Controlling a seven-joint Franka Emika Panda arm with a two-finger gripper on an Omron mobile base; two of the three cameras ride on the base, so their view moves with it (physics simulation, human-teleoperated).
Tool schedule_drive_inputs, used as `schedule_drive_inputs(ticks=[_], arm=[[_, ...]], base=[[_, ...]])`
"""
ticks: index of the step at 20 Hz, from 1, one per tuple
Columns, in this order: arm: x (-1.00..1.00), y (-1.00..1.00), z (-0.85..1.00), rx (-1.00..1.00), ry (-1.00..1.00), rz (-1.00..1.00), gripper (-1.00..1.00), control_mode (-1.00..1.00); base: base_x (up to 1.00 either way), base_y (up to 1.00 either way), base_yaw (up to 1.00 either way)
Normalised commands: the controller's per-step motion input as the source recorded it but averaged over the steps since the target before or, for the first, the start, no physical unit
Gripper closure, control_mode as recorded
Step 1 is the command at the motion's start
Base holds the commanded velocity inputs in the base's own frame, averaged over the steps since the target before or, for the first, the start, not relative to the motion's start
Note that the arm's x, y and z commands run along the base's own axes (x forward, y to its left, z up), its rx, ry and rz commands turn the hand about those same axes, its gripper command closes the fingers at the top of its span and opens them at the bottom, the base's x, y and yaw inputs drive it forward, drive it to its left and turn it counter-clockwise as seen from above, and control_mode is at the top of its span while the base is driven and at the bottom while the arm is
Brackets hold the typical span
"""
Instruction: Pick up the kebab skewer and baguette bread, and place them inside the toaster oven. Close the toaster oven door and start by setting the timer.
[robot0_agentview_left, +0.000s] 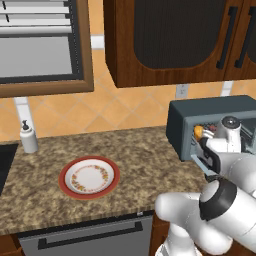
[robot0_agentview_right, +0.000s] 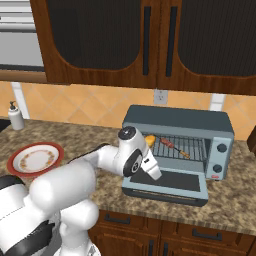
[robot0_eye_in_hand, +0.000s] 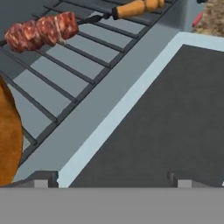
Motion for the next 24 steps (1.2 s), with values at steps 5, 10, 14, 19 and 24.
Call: schedule_drive_inputs(ticks=[5,10,14,19,24], arm=[[-0.98,0.00,0.24,0.00,0.00,0.01,-1.00,-1.00],[-0.96,-0.04,0.70,0.00,0.05,0.22,-1.00,-1.00],[-0.83,-0.01,0.49,-0.01,0.19,0.43,-1.00,-1.00],[-0.31,0.31,0.00,0.00,0.26,0.45,-1.00,-1.00],[0.50,0.53,-0.16,0.00,0.30,0.31,-1.00,-1.00]], base=[[0.00,0.00,0.00],[0.00,0.00,0.00],[0.00,0.00,0.00],[0.00,0.00,0.00],[0.00,0.00,0.00]])
